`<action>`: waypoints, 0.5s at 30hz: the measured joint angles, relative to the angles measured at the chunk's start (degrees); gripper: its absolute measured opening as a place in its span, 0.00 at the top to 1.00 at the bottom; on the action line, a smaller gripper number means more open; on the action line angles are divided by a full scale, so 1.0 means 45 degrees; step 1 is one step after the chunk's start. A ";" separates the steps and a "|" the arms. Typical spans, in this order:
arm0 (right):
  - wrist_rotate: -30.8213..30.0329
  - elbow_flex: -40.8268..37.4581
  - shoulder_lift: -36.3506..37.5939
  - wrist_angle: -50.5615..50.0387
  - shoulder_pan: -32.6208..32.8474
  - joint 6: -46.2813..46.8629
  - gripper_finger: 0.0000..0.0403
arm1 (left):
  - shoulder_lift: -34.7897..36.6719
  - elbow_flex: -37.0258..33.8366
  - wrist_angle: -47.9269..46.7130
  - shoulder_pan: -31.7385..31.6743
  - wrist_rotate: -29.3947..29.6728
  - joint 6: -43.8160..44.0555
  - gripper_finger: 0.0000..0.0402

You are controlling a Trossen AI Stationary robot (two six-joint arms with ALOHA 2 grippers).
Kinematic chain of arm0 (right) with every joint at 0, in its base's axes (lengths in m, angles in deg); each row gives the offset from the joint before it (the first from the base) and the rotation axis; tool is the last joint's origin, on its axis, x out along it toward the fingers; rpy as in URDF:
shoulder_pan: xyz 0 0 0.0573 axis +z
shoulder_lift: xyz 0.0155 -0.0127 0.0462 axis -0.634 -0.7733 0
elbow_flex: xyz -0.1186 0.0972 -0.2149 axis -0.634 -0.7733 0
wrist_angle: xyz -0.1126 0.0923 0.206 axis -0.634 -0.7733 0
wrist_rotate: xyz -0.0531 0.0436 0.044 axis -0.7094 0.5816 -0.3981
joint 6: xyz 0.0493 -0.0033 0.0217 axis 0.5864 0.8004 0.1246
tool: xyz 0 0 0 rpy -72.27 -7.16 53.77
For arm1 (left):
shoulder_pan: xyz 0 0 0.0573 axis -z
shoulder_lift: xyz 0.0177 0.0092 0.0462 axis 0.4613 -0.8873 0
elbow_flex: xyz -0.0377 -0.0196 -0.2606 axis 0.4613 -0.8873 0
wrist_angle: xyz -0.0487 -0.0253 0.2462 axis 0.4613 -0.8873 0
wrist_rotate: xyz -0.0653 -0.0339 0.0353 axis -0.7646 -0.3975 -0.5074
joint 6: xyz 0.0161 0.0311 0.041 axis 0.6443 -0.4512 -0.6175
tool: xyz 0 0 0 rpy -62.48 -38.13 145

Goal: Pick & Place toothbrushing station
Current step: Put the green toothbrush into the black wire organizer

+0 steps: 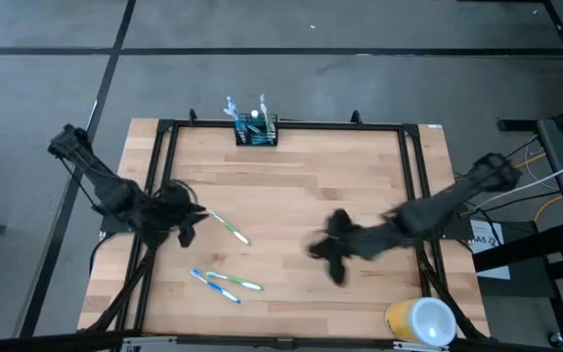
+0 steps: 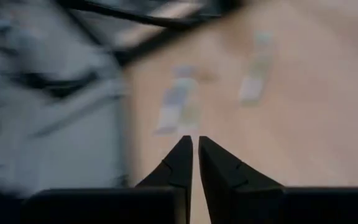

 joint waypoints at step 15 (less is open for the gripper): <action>-0.4808 -0.0511 0.5306 -0.1108 0.5201 0.1376 0.92 | -0.5935 -0.0121 -0.0070 -0.4561 -0.4923 0.9180 0.53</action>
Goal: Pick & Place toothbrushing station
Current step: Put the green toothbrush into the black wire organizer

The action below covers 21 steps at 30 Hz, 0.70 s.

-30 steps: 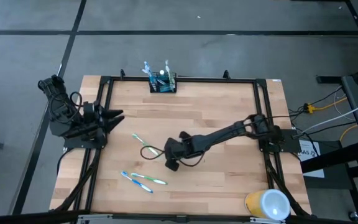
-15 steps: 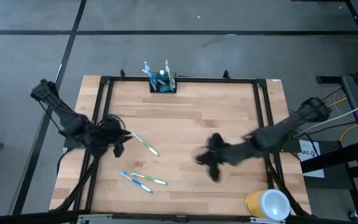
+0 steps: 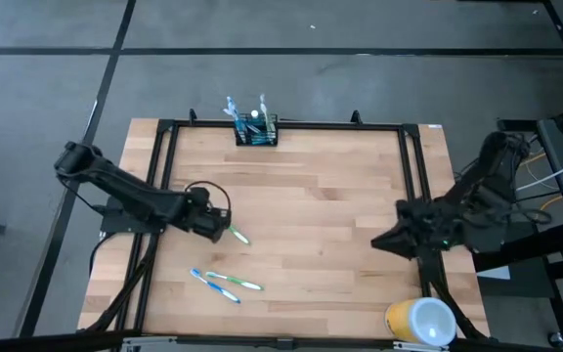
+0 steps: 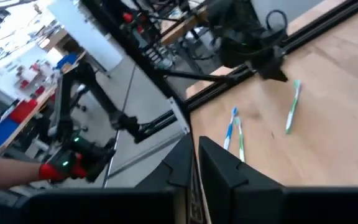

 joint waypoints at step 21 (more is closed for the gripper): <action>-0.2843 0.0019 0.0211 -0.1032 0.4080 0.0999 0.92 | -0.3005 0.0000 0.1595 -0.3120 -0.2736 0.3527 0.48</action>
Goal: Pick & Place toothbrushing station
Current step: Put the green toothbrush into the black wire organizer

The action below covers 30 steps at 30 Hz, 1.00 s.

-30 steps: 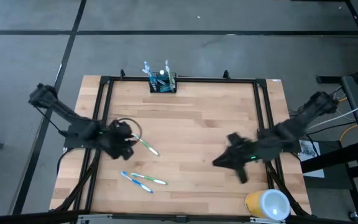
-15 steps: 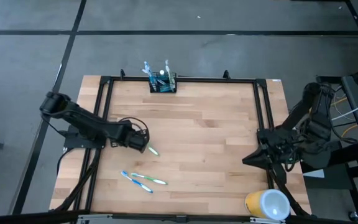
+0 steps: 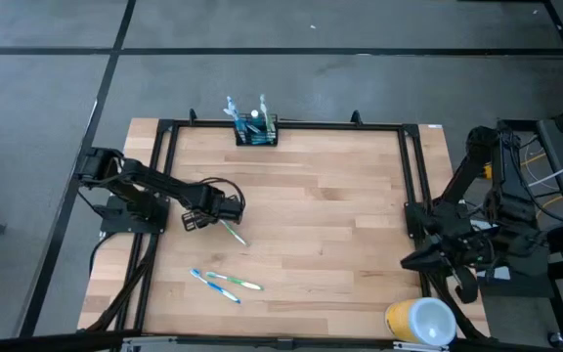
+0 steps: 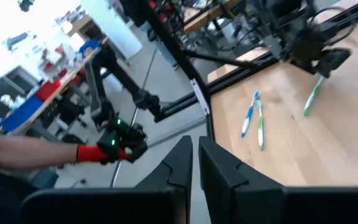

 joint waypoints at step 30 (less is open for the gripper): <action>-0.4310 0.0015 -0.0330 0.1207 0.1466 0.0482 0.92 | -0.0224 0.0194 0.1171 -0.0303 0.1355 -0.0277 0.48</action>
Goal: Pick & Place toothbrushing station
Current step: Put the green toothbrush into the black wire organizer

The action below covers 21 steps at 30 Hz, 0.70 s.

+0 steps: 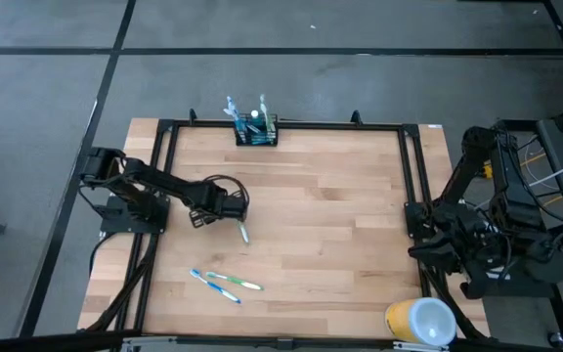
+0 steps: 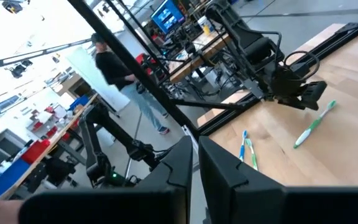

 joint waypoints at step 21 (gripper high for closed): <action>-0.0355 0.0000 -0.0200 0.0476 0.0000 0.0053 0.92 | -0.1054 0.0068 0.2408 -0.2826 0.0006 -0.3852 0.50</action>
